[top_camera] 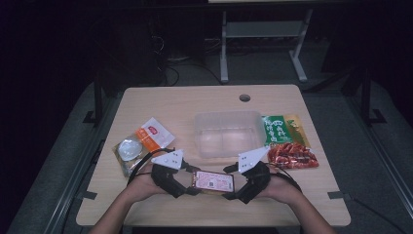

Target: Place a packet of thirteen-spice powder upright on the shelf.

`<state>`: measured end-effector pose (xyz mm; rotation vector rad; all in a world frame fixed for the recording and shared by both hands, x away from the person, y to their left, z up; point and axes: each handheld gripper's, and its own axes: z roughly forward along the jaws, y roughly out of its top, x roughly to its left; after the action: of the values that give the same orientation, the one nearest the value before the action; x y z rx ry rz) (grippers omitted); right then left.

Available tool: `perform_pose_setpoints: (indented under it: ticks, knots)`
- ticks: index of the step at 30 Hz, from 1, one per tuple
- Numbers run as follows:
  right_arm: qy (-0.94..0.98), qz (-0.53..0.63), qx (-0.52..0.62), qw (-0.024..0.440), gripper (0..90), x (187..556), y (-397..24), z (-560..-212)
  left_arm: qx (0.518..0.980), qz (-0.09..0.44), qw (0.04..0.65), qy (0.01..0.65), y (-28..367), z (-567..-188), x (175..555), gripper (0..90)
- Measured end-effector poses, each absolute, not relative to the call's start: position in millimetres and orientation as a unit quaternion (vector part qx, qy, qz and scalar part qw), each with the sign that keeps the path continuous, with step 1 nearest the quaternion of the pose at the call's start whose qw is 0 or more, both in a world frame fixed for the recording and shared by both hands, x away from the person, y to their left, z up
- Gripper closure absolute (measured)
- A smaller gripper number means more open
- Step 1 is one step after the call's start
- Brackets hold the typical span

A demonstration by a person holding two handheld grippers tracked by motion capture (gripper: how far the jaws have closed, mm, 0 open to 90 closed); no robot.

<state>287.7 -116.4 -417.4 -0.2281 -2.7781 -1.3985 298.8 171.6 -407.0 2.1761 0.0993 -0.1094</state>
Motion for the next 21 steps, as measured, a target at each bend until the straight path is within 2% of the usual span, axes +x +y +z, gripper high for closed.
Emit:
perform_pose_setpoints:
  ticks: [5,8,15,21]
  knots:
    - [-0.897,-0.433,-0.083,-0.017,12.8,287.2,-122.7,-419.4,0.878,-0.044,0.472,0.059,176.9,-407.4,299.1,31.8]
    - [-0.895,-0.433,-0.110,-0.016,12.6,282.6,-129.4,-423.7,0.879,-0.041,0.470,0.067,178.7,-407.1,299.4,31.9]
    - [-0.902,-0.383,-0.188,-0.065,12.7,267.3,-146.3,-435.4,0.877,-0.041,0.472,0.081,182.3,-406.6,301.2,31.9]
    - [-0.887,-0.370,-0.261,-0.088,13.5,254.8,-161.8,-444.7,0.872,-0.039,0.479,0.097,183.3,-402.8,305.7,31.9]
